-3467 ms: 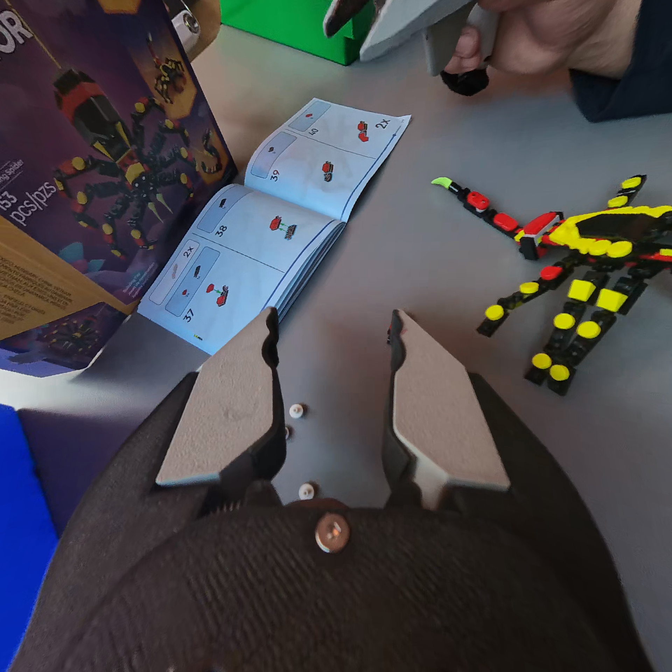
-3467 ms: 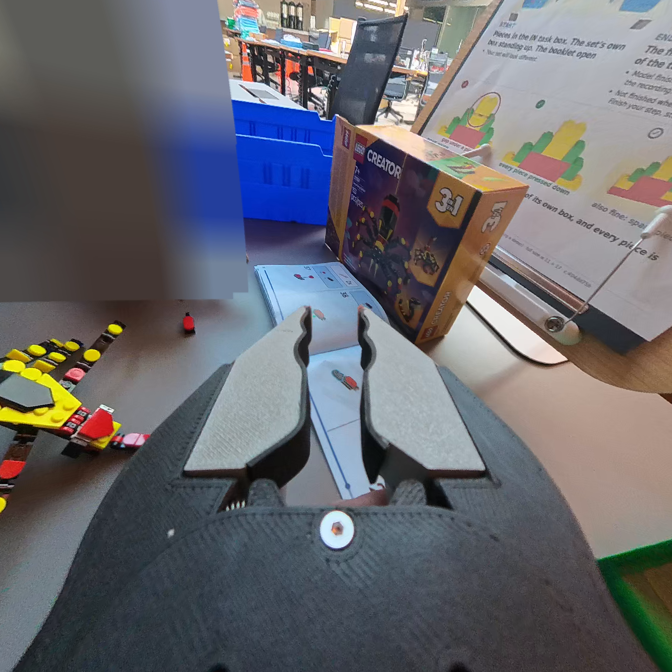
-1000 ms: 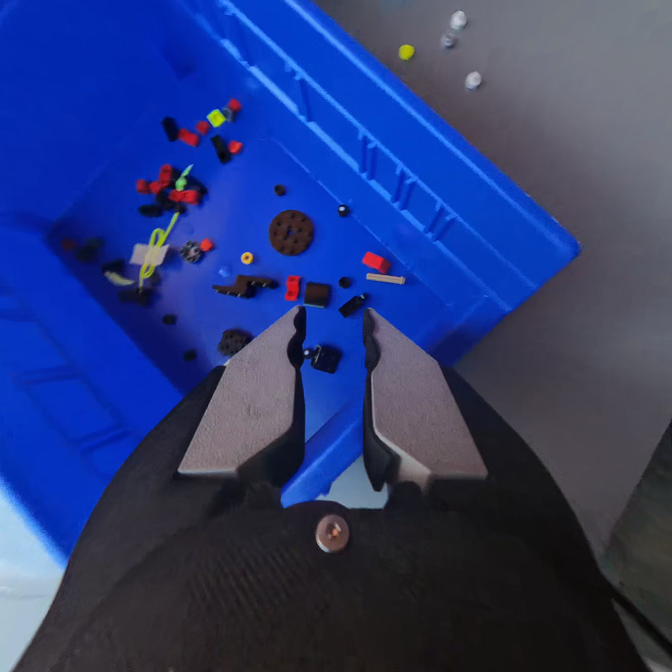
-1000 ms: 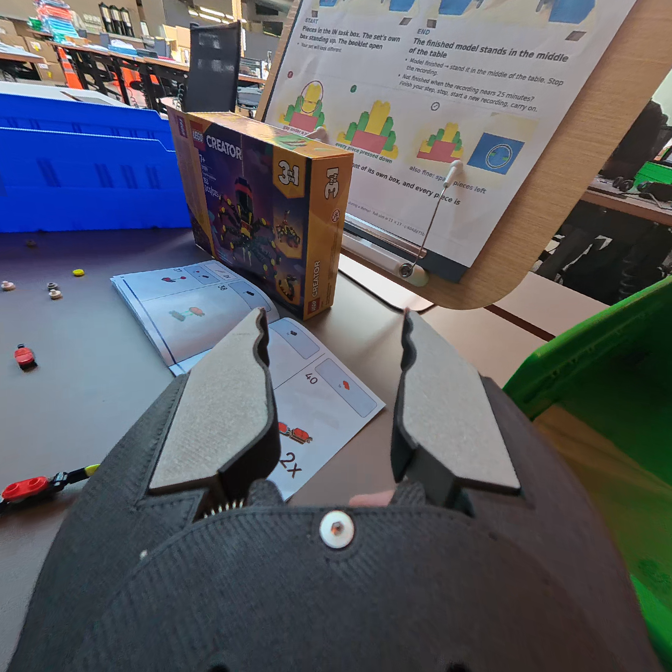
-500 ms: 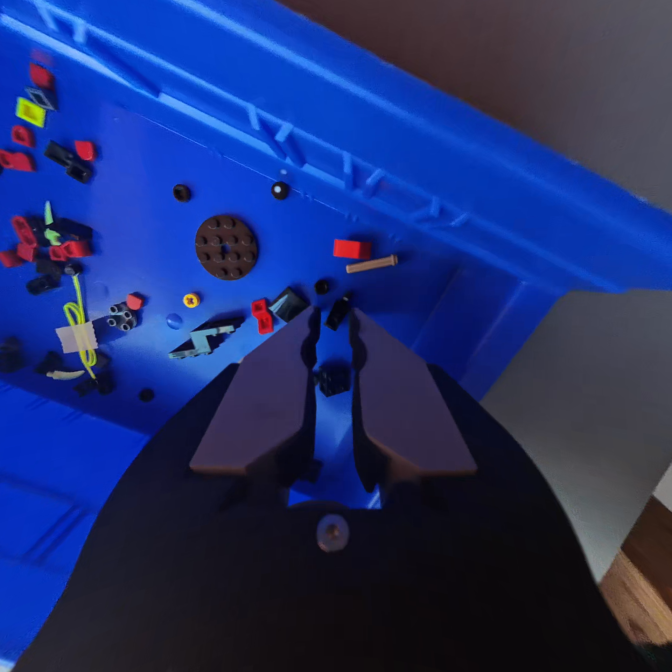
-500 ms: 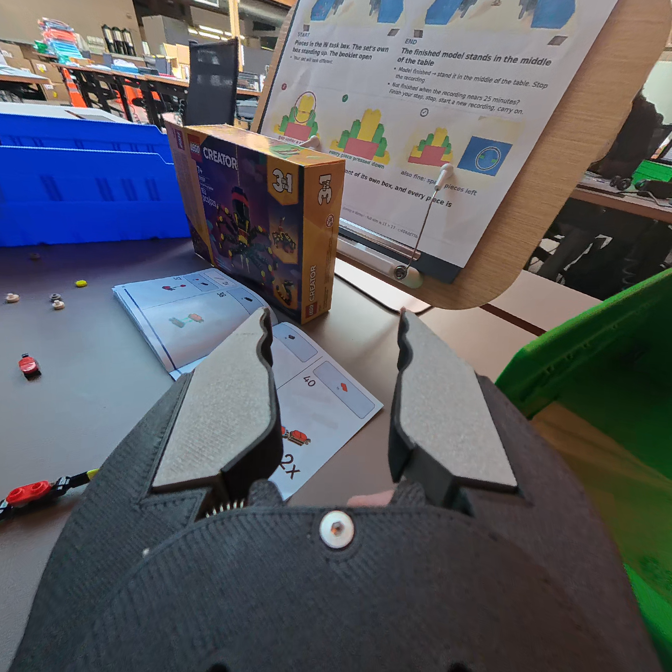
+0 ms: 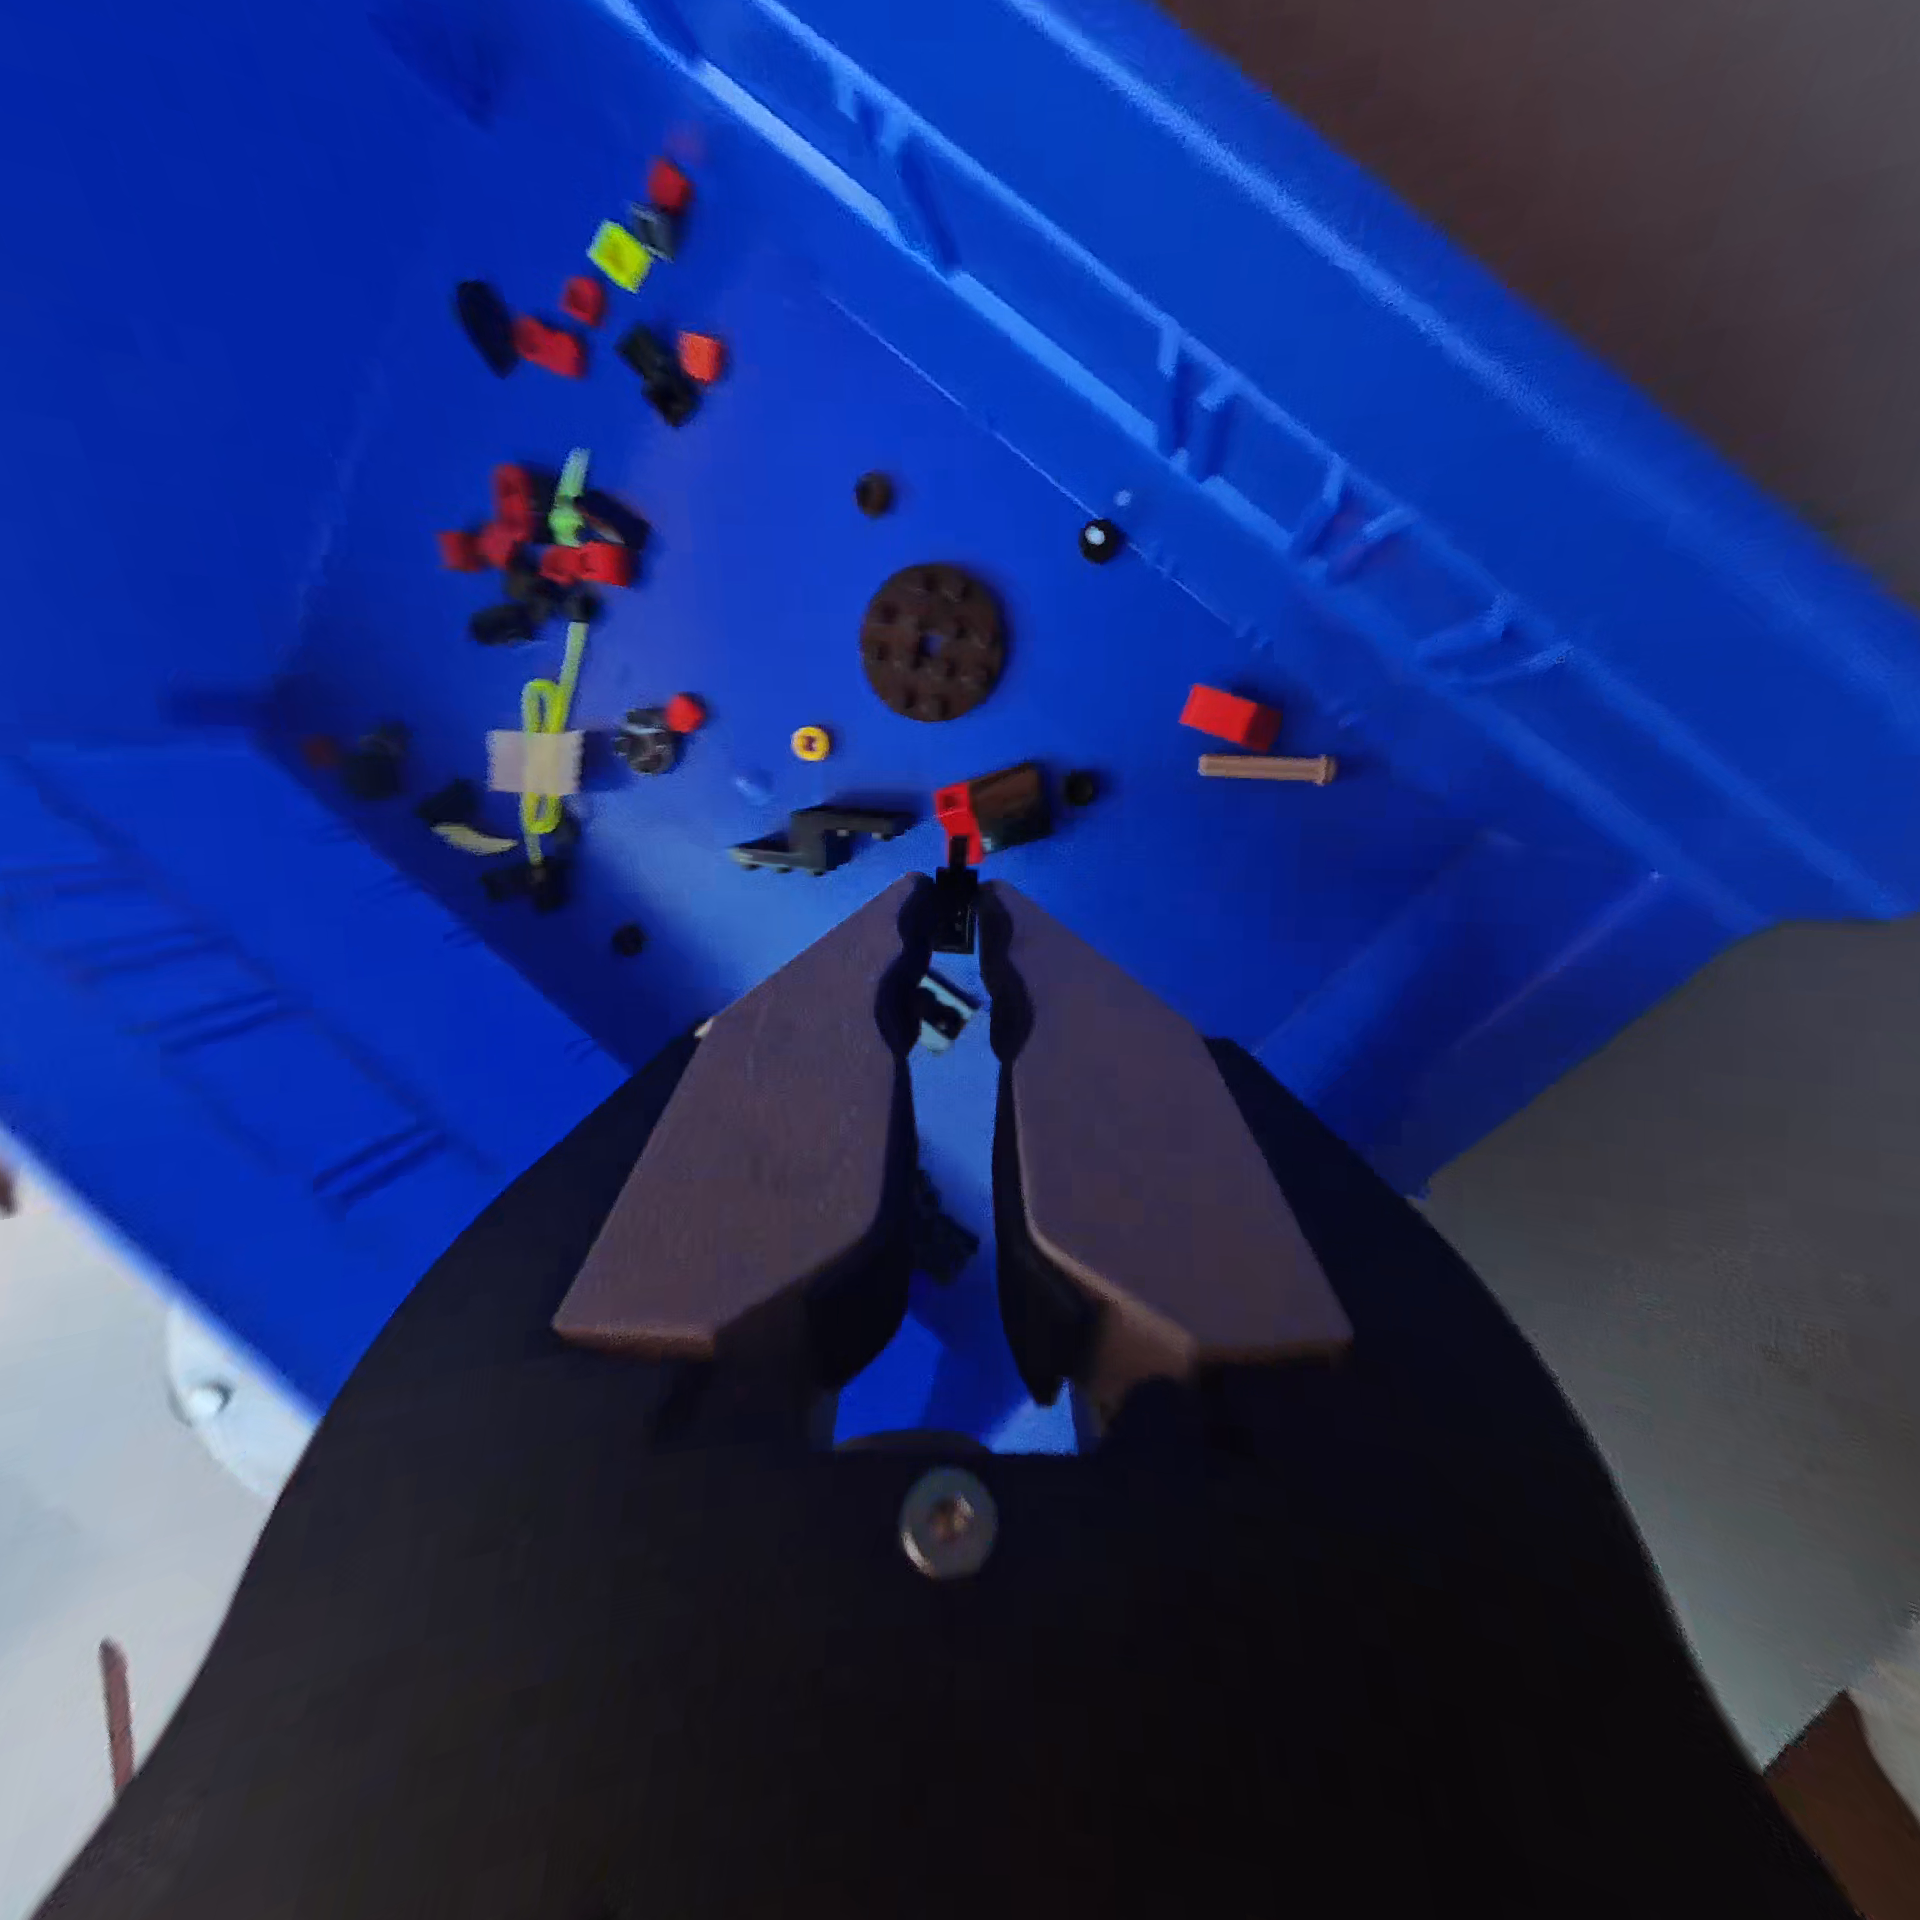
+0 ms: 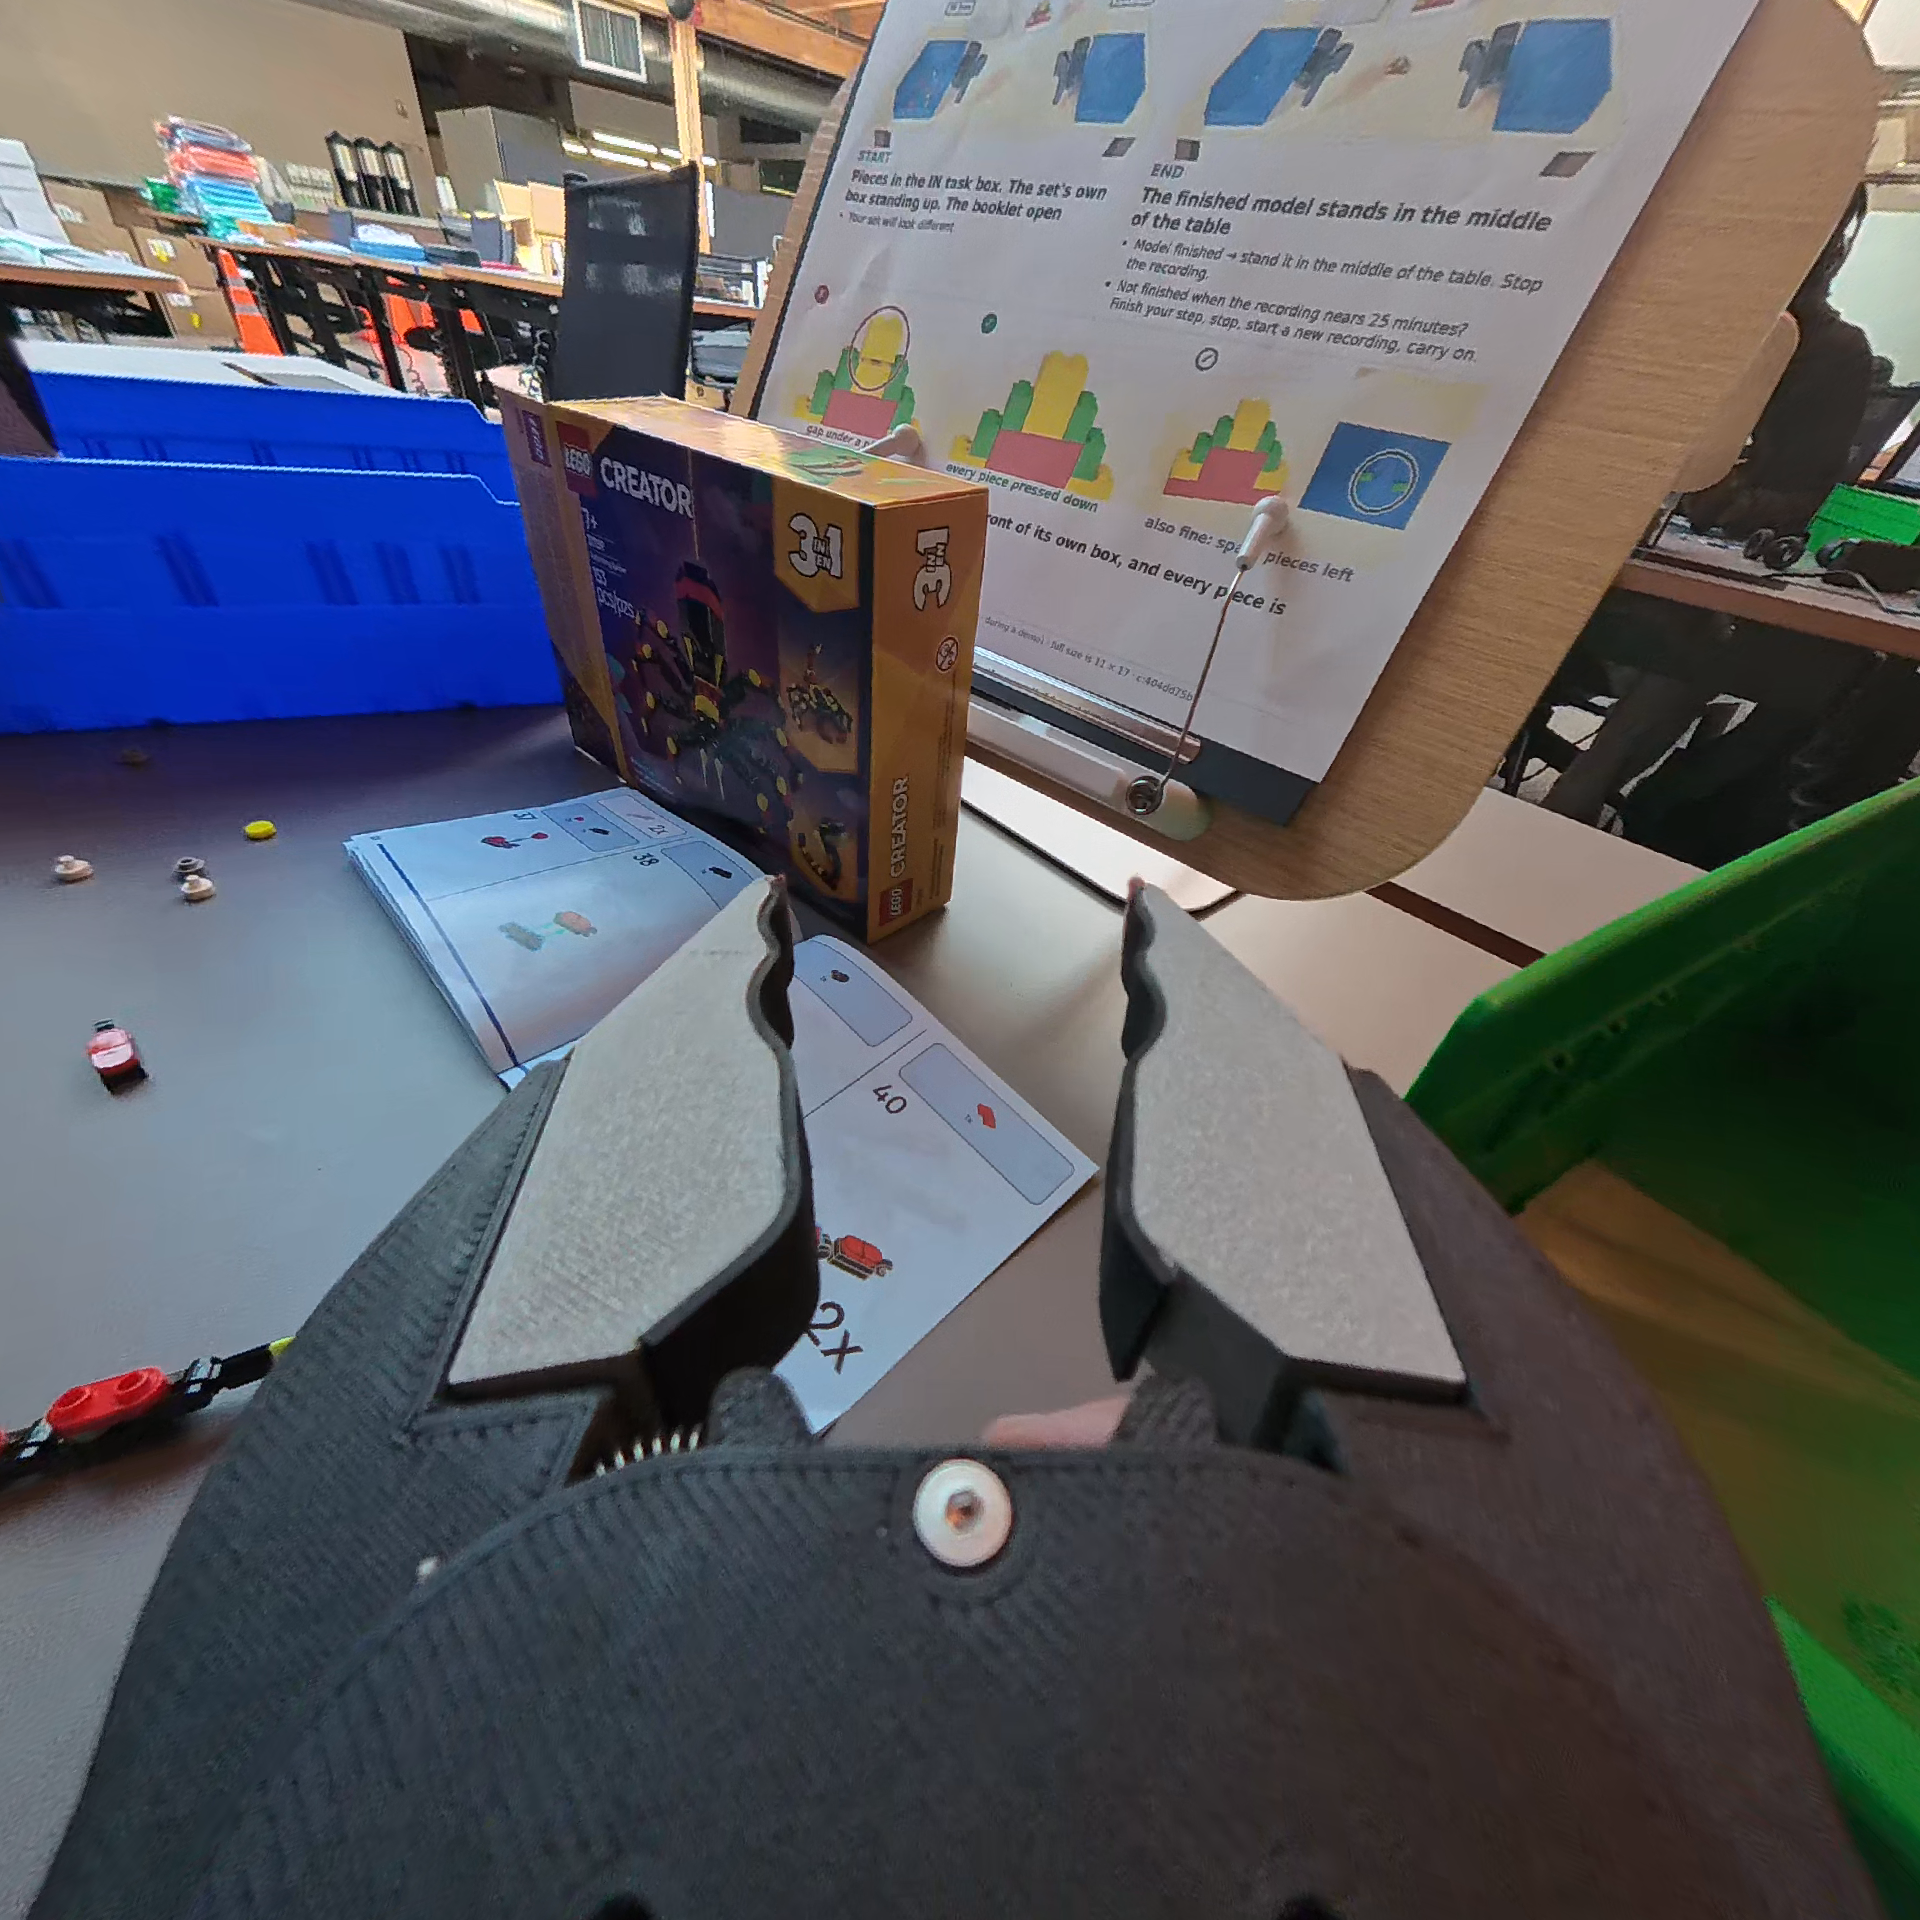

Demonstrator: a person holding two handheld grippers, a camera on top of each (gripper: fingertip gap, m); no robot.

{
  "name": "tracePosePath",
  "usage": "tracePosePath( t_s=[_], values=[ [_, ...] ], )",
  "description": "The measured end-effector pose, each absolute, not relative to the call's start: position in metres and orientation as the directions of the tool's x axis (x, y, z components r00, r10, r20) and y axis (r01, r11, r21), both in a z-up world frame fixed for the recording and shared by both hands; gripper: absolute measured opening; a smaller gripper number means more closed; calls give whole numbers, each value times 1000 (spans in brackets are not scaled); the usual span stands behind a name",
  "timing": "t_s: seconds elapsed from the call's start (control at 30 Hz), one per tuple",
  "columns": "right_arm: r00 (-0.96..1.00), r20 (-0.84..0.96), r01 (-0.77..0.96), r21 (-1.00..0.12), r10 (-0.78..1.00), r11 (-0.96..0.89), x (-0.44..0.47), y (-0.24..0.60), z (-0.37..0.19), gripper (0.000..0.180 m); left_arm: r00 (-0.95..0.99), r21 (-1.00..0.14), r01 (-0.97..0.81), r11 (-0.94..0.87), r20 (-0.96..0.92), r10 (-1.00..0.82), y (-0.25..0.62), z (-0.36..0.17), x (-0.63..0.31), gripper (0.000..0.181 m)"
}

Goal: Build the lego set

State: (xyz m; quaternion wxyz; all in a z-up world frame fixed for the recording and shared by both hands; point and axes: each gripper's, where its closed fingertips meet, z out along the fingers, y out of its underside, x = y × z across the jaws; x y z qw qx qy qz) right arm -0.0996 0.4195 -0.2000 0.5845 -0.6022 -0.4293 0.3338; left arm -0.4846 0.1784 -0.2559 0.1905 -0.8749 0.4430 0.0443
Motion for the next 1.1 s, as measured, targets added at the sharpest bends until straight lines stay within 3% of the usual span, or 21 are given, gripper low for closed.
tracePosePath(
  t_s=[0.03,0.2,0.3,0.43,0.53,0.6,0.83,1.1],
  values=[
    [401,103,129,-990,910,55,-100,418,-200,61,632,-340,-771,-539,-299,-715,185,-238,-486,7],
    [328,98,133,-989,939,57,-110,403,-199,60,696,-637,-693,-338,-467,-546,203,-136,-428,6],
    [237,84,123,-991,968,56,-119,381,-192,56,651,-810,-570,-135,-346,-675,188,-109,-324,6],
    [21,61,93,-994,998,59,-133,329,-177,47,584,-928,-372,22,-252,-771,194,-115,-215,6],
    [-195,30,64,-997,980,44,-141,280,-168,31,532,-966,-251,59,-188,-825,220,-141,-176,6],
    [-291,5,67,-997,957,25,-148,257,-167,26,471,-974,-137,182,-226,-853,229,-145,-161,6],
    [-426,-27,28,-999,904,-16,-153,217,-157,13,369,-967,90,239,-191,-910,214,-134,-140,6],
    [-521,-166,-3,-980,837,-197,-140,215,-135,9,380,-946,3,324,-299,-875,210,-139,-132,6]
  ],
)
